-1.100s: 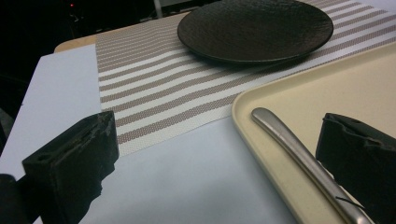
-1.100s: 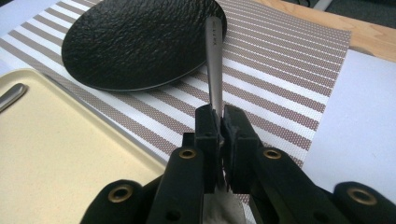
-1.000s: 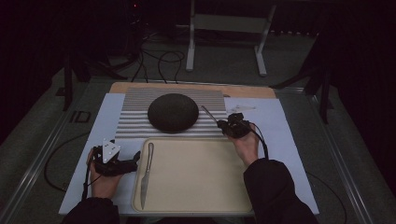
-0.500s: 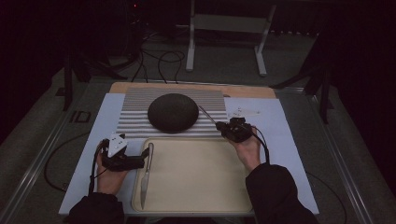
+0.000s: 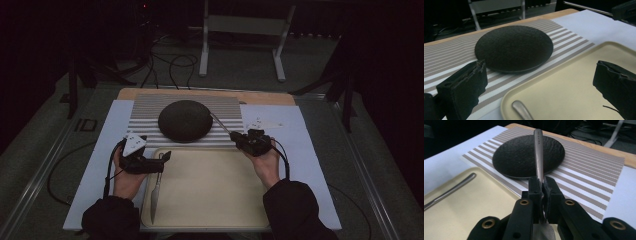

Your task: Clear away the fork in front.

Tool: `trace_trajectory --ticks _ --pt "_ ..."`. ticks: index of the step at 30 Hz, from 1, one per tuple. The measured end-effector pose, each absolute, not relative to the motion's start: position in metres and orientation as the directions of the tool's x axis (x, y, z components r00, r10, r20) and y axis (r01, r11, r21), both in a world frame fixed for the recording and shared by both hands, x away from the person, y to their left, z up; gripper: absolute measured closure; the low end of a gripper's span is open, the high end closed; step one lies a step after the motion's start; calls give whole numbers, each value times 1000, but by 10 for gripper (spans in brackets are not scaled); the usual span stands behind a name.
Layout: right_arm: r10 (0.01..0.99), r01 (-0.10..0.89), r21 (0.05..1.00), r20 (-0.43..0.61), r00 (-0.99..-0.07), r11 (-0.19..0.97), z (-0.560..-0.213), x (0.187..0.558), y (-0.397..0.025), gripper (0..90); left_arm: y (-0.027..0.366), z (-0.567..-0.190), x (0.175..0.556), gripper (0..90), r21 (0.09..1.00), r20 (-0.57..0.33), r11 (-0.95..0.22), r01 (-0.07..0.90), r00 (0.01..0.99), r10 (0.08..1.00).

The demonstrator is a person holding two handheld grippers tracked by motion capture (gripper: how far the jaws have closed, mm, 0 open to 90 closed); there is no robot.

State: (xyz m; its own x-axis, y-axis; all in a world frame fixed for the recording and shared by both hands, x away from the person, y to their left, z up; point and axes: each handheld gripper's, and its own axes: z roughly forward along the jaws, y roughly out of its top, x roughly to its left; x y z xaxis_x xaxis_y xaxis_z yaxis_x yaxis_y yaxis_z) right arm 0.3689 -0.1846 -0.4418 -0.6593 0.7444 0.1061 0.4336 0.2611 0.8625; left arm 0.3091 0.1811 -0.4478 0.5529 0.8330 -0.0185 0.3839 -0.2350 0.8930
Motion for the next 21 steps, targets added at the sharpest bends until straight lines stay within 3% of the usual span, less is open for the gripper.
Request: trace_trajectory --ticks 21 --pt "693 359 896 85 -716 260 -430 348 -169 856 153 -441 330 3 890 -75 -224 398 611 788"
